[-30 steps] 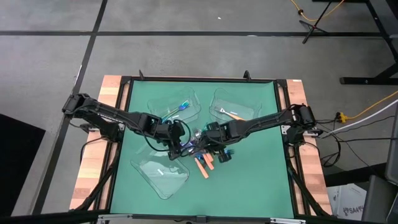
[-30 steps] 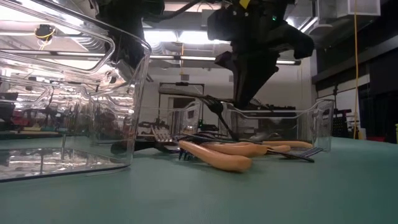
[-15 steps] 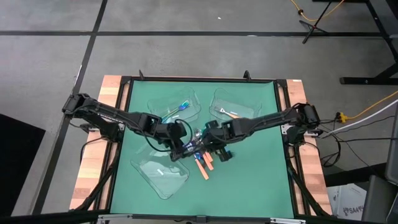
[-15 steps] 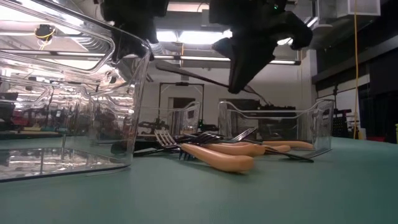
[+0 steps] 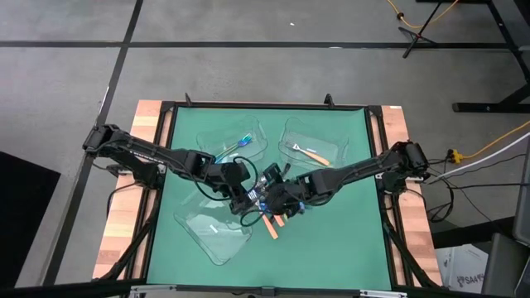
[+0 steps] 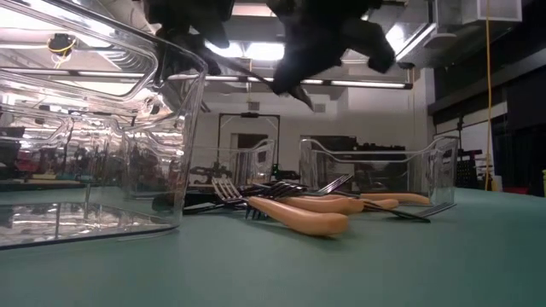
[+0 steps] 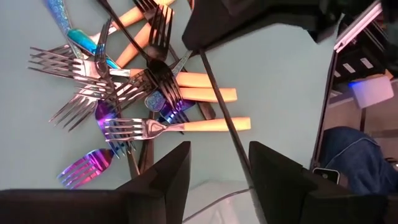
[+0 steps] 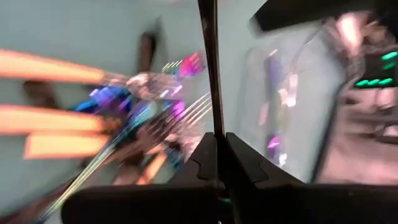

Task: Sort silverware by color (type)
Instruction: Put the black fork into the bottom transparent bin

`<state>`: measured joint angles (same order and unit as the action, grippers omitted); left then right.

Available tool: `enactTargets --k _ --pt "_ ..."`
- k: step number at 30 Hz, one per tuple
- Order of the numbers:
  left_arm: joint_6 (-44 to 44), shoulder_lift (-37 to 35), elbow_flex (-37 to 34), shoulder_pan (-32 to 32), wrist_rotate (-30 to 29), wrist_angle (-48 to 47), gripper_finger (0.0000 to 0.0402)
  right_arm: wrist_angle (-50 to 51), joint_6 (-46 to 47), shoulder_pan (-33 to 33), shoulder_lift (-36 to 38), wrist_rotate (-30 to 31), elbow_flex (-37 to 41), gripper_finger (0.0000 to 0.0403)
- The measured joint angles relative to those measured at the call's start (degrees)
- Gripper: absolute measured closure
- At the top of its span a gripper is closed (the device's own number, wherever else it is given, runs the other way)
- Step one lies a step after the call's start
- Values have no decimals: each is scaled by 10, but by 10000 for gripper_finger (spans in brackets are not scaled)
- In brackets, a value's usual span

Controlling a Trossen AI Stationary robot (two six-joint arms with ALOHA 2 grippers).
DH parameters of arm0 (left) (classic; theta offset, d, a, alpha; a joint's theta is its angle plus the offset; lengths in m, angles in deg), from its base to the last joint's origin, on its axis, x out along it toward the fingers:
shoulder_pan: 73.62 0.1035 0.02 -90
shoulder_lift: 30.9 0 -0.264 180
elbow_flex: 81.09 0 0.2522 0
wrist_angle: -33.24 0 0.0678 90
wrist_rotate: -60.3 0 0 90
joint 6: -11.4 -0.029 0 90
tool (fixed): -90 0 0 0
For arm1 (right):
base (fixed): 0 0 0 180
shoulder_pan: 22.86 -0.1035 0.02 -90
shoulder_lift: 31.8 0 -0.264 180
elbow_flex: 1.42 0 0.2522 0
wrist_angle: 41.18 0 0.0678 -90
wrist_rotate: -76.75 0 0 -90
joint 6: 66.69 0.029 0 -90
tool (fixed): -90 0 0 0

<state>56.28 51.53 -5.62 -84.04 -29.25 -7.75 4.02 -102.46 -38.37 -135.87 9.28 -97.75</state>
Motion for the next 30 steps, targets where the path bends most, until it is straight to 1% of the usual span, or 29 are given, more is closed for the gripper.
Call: enactTargets --k 4,9,17,21,30 --pt "3 0 0 0 -1 2 245 -49 -22 1 0 1 0 398" --pt "16 0 0 0 -3 13 245 -86 -23 2 0 0 0 398" --pt "17 0 0 0 -10 12 250 -108 -22 2 0 0 0 398" --pt "17 0 0 0 -10 12 275 -108 -22 2 0 -1 0 398" --pt "17 0 0 0 -11 12 357 -108 -21 2 0 -1 0 398"
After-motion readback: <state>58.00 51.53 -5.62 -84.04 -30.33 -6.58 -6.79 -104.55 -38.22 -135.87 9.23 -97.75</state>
